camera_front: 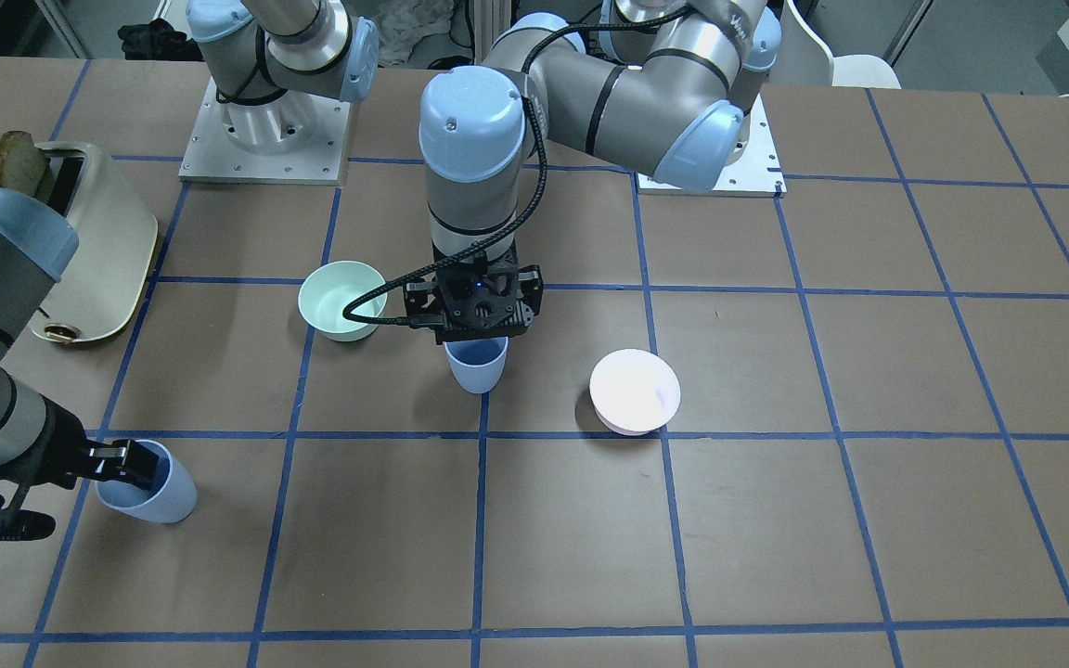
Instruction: Stack blue cups with both arms
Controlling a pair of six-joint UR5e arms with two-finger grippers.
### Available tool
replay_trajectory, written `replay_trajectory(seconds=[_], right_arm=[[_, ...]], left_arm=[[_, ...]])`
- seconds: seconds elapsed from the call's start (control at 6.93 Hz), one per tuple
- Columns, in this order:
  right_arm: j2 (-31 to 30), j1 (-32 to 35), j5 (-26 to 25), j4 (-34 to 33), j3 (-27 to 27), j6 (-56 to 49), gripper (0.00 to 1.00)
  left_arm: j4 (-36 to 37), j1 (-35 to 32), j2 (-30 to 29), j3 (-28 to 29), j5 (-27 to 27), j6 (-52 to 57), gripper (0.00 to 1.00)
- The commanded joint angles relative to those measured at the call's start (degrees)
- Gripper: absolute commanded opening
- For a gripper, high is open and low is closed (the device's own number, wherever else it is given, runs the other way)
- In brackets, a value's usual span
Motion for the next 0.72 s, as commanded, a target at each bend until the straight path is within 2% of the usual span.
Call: replay_trajectory(seconds=[0.0,0.14,0.29,0.58], right_arm=[[0.0,0.0,1.8,0.0,0.1,-0.1,0.00],[-0.4,0.0,1.4,0.6,0.1,0.0,0.00],[-1.9,0.5,1.1,0.7,-0.3,0.7,0.00],[-5.6,2.4,1.6,4.0,-0.3,0.8,0.00]], left_arm=[[-18.6,9.9,3.4,12.7,-4.3,14.1,1.00],[-23.0,13.3,5.9,15.3,-4.1,18.3,1.00],[-27.1,14.5,9.2,14.9,-3.6,18.7,1.00],[-27.9,17.7,13.9,8.4,-2.5,24.8,1.00]])
